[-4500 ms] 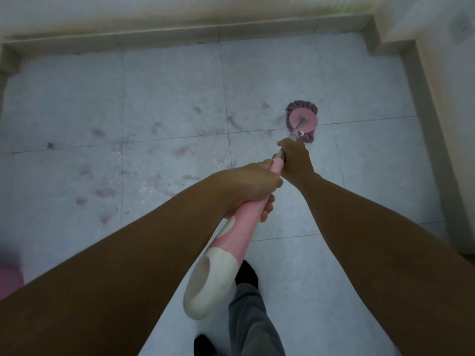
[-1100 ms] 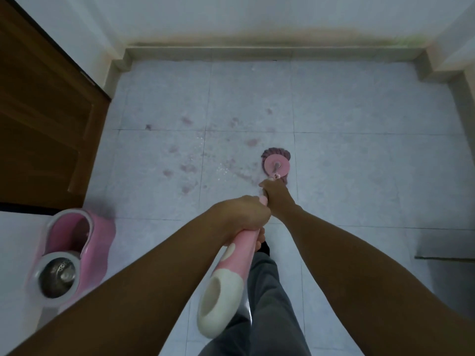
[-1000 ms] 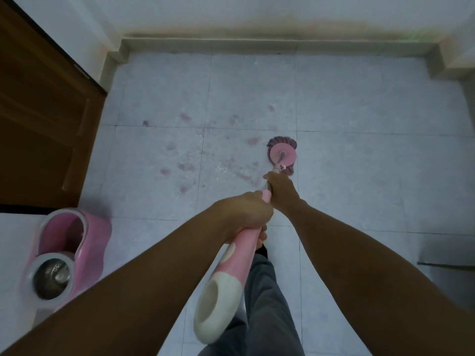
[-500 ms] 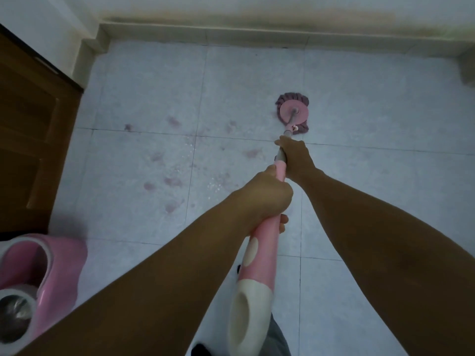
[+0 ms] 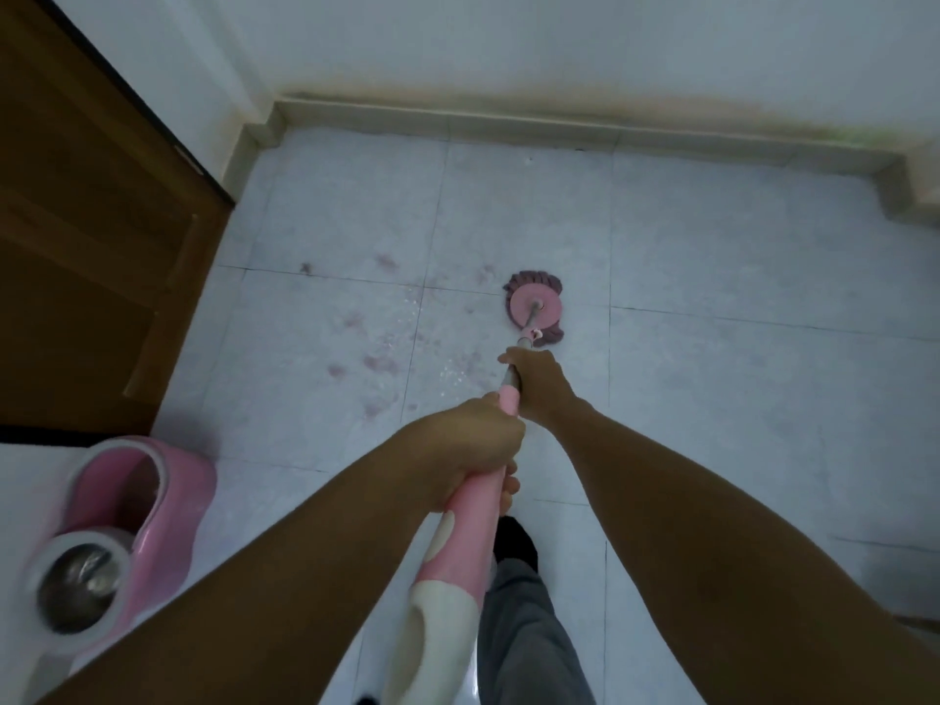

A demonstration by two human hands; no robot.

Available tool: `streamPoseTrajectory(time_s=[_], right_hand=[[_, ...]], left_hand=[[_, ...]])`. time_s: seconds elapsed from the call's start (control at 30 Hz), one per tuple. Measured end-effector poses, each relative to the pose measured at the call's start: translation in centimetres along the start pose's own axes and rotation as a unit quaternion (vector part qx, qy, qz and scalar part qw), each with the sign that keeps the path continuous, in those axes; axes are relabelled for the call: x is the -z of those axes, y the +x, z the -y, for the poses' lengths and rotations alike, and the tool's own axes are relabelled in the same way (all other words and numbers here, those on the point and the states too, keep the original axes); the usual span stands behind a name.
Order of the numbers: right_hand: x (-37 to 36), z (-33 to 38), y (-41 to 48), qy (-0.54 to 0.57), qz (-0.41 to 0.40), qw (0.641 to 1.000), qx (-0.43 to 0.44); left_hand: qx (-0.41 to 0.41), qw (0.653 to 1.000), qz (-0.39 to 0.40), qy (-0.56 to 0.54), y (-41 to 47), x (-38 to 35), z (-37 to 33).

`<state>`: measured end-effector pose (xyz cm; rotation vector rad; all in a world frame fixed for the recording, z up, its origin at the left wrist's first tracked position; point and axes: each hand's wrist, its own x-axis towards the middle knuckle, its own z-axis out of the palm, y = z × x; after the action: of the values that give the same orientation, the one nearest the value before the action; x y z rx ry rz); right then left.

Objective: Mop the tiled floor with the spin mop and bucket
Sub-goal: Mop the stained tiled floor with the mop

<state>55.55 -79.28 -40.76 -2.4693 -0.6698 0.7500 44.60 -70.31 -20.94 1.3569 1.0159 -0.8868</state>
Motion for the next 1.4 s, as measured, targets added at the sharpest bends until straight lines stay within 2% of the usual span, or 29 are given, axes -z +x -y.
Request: streamPoseTrajectory(time_s=[0.13,0.33,0.57,0.87,1.4], right_hand=[[-4.2,5.9,-8.9,0.025,0.041,0.998,-0.028],[-11.9,13.6,-20.8,-0.028,0.063,0.998,0.005],[-15.5,15.1,-25.0,-0.089,0.077,0.993,0.008],[-13.4,12.5,-20.9,-0.054,0.010,0.998,-0.018],[0.0,-8.1,-5.6,-0.103,-0.055,0.989,-0.091]], left_hand=[[0.026,1.000,0.012,0.010,-6.3,1.7,8.2],[0.084,0.994,0.028,0.061,-14.2,4.9,20.1],[0.051,0.995,0.025,0.086,-16.0,5.7,25.9],[0.008,0.994,0.047,0.095,-12.1,5.6,21.0],[-0.038,0.989,0.118,0.079,6.0,-4.4,3.0]])
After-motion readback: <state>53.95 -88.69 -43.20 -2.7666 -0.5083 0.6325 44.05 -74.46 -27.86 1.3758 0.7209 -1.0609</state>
